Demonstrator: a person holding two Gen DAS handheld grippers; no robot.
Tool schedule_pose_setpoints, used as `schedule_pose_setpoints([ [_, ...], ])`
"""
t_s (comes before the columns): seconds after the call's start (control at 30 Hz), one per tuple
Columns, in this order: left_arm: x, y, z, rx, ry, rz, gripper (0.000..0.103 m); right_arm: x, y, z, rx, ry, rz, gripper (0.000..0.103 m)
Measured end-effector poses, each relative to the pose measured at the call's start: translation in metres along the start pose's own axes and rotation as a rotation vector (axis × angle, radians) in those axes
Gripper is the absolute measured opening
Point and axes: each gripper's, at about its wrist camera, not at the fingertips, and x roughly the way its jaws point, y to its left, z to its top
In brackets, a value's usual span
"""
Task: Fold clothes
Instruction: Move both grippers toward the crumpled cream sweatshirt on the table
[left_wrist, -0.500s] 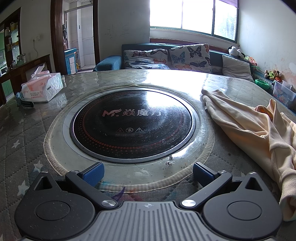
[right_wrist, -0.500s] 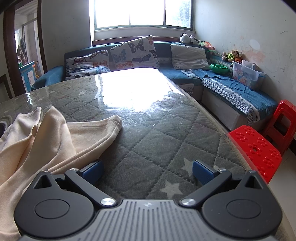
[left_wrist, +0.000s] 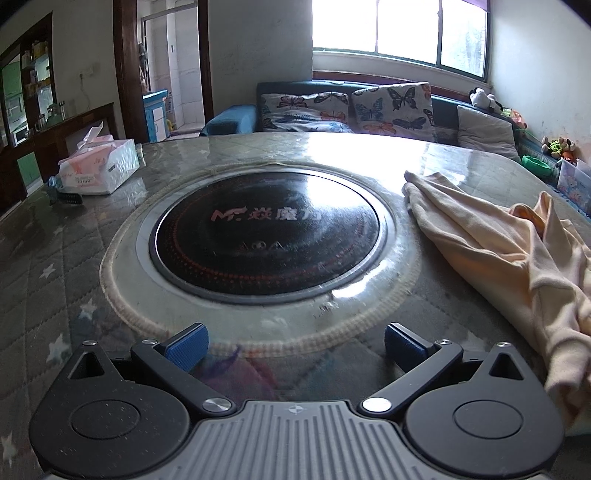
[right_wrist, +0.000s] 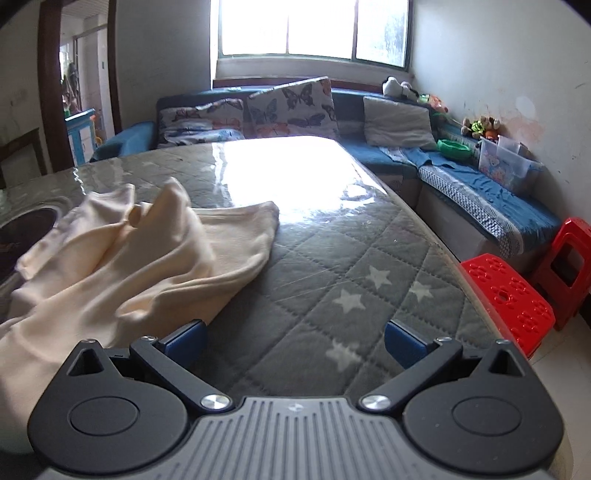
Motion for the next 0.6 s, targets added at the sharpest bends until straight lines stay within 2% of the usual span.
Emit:
schedule_pose_setpoints([
  [0.3, -0.034, -0.02, -0.003, -0.003, -0.01, -0.021, 0.103, -0.041, 0.022, -0.014, -0.01, -0.06, 0.071, 0.103],
  [0.6, -0.058, -0.034, -0.011, 0.003, -0.004, -0.062, 0.103, -0.064, 0.034, -0.028, -0.027, -0.055, 0.116, 0.103],
])
